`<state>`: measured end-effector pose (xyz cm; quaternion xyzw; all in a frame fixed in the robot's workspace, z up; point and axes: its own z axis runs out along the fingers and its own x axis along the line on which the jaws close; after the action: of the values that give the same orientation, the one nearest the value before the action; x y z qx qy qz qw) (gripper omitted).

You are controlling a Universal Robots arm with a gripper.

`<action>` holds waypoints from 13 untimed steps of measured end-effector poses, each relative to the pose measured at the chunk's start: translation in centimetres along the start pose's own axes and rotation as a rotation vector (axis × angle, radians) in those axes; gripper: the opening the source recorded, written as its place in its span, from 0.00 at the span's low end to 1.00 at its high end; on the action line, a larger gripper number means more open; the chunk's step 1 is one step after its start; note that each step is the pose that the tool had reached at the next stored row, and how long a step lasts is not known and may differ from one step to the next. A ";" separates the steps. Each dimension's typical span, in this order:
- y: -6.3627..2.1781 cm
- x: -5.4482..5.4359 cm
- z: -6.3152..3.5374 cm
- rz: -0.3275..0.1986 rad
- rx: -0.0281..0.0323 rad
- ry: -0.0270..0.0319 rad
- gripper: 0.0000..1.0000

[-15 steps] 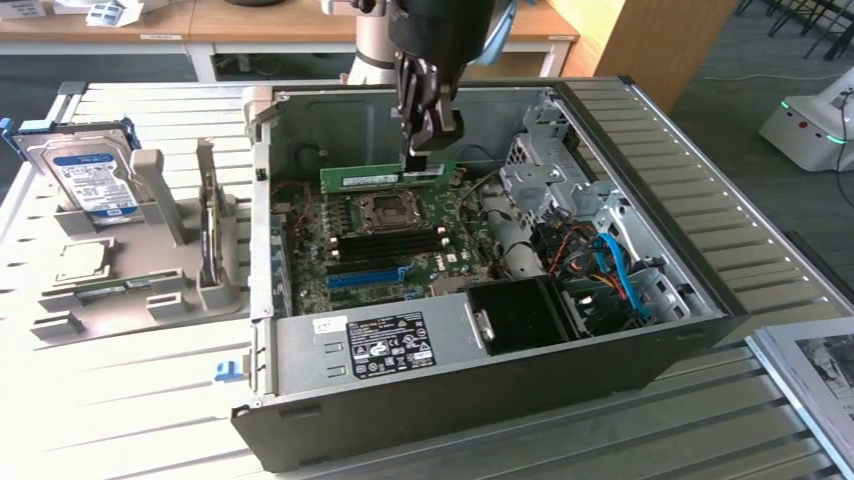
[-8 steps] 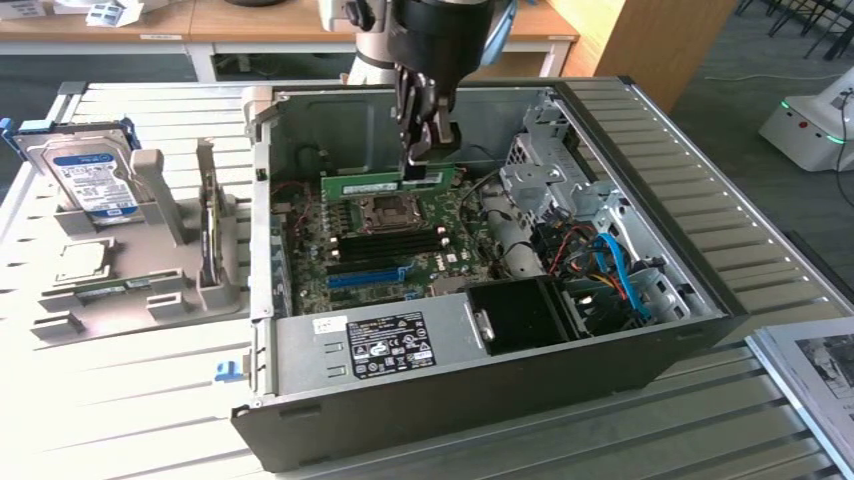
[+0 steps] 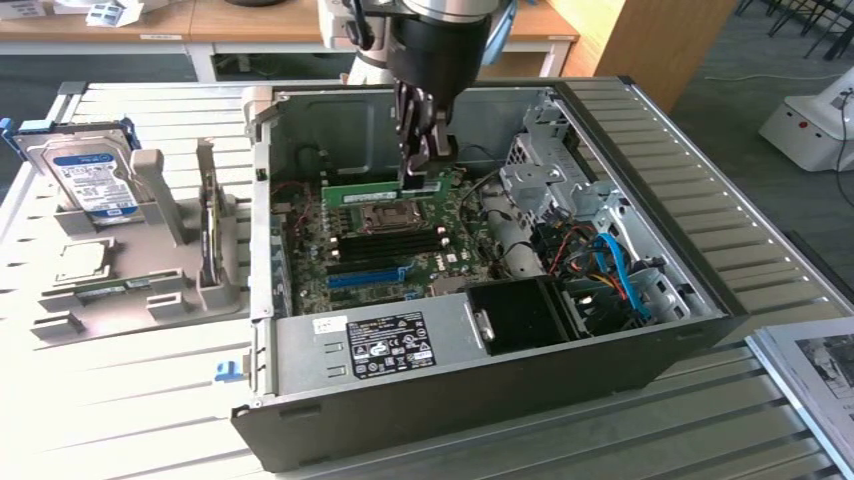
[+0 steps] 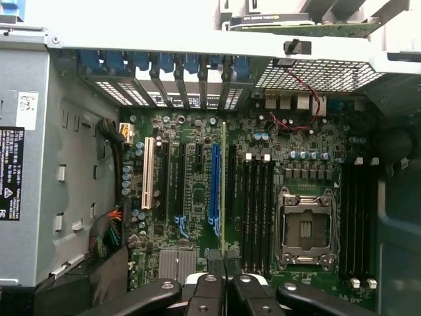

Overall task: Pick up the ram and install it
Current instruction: 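Pick up the ram and move it above insertion slot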

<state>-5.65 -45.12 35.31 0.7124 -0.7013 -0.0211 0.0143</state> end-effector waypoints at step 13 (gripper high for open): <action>-0.81 0.0 0.23 0.000 0.0000 0.0000 0.12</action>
<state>-4.86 -45.12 35.05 0.7124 -0.7013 -0.0211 0.0143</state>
